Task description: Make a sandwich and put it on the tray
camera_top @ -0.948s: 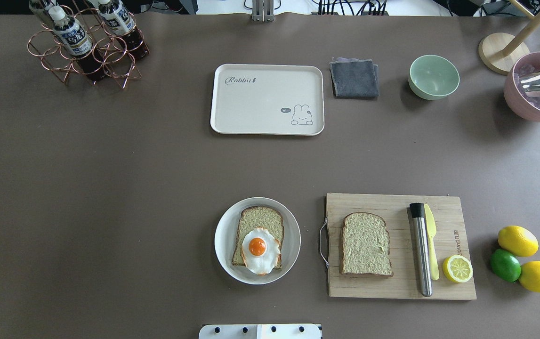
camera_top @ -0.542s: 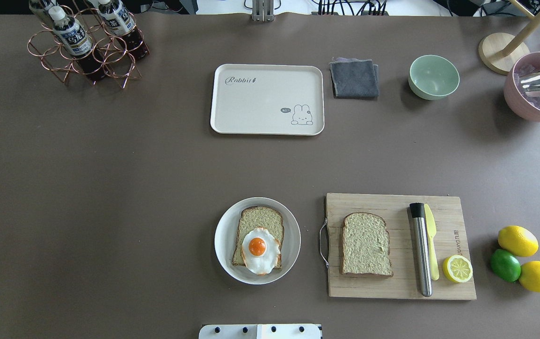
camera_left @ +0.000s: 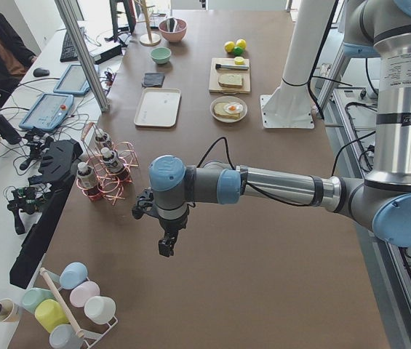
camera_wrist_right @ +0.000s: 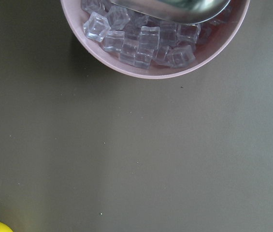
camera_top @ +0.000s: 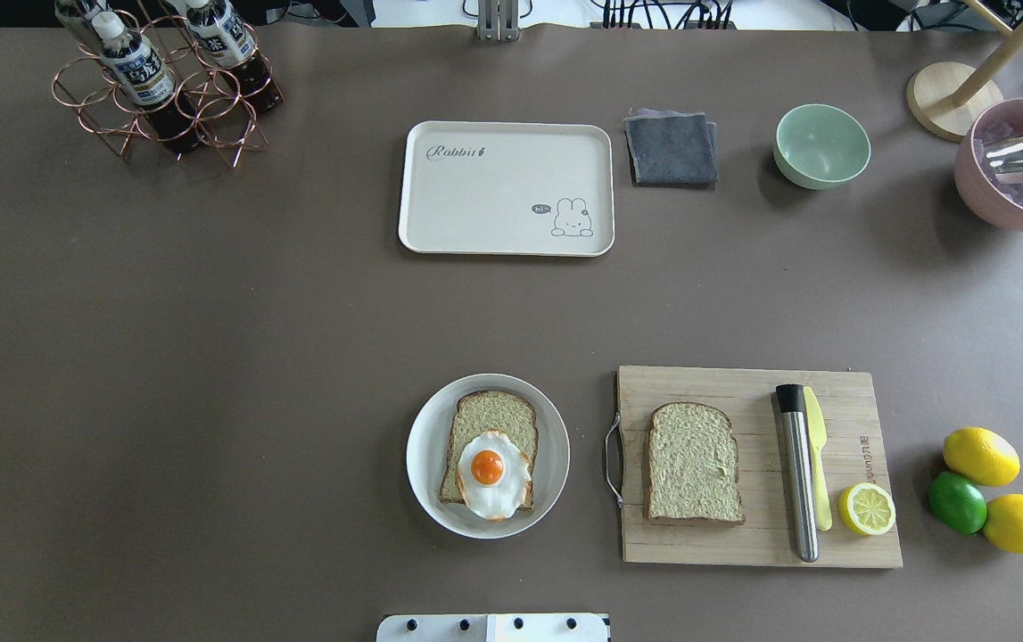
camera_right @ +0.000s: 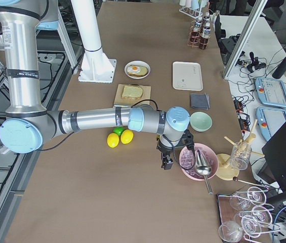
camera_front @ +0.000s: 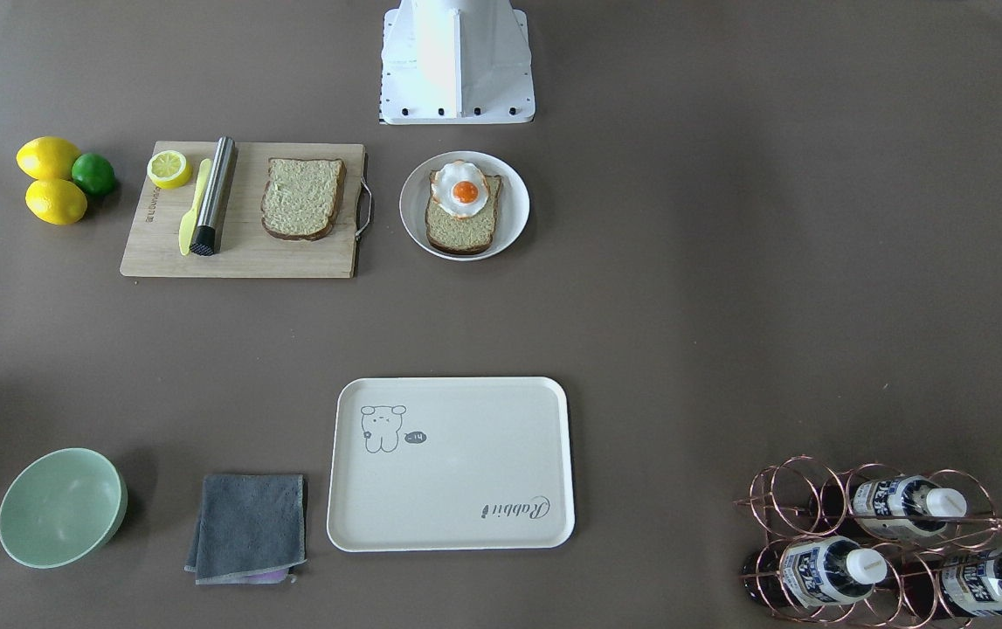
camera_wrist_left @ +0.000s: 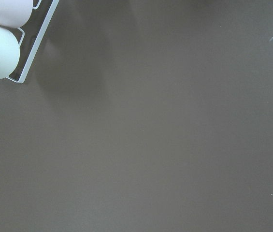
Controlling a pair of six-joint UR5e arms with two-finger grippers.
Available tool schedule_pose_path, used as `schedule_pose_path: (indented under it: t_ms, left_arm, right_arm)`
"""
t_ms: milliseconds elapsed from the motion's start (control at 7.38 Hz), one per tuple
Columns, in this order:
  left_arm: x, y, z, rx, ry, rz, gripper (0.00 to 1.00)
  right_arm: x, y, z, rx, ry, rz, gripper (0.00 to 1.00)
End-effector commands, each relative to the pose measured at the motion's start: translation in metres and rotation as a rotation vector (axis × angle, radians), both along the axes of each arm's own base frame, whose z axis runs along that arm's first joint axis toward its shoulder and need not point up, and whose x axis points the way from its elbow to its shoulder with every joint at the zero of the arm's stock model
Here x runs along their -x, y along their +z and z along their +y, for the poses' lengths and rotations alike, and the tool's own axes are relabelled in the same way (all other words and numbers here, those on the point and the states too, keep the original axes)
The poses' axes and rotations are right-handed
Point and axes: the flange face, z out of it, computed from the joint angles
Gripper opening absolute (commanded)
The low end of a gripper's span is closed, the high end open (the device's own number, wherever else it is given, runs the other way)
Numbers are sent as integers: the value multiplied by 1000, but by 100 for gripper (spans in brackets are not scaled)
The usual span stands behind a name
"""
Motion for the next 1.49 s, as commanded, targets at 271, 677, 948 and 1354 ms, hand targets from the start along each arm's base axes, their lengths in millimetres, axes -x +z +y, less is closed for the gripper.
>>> schedule_pose_path:
  t_ms: [271,677,948,1354]
  left_arm:
    - [0,-2,-2,-4,0,0,98]
    - [-1,-3,-3,-11,5,0,98]
    - [-1,-9,-8,-19,2,0,98]
    - [-1,-32,-17,-66,2,1,98]
  right_arm:
    - [1,-1,-2,-6,-3,-2,100]
    - [3,-13,-12,-25,-5,-5,100]
    - [5,-18,-14,-35,-9,-9,100]
    - [7,-45,-17,-144,-10,-33,100]
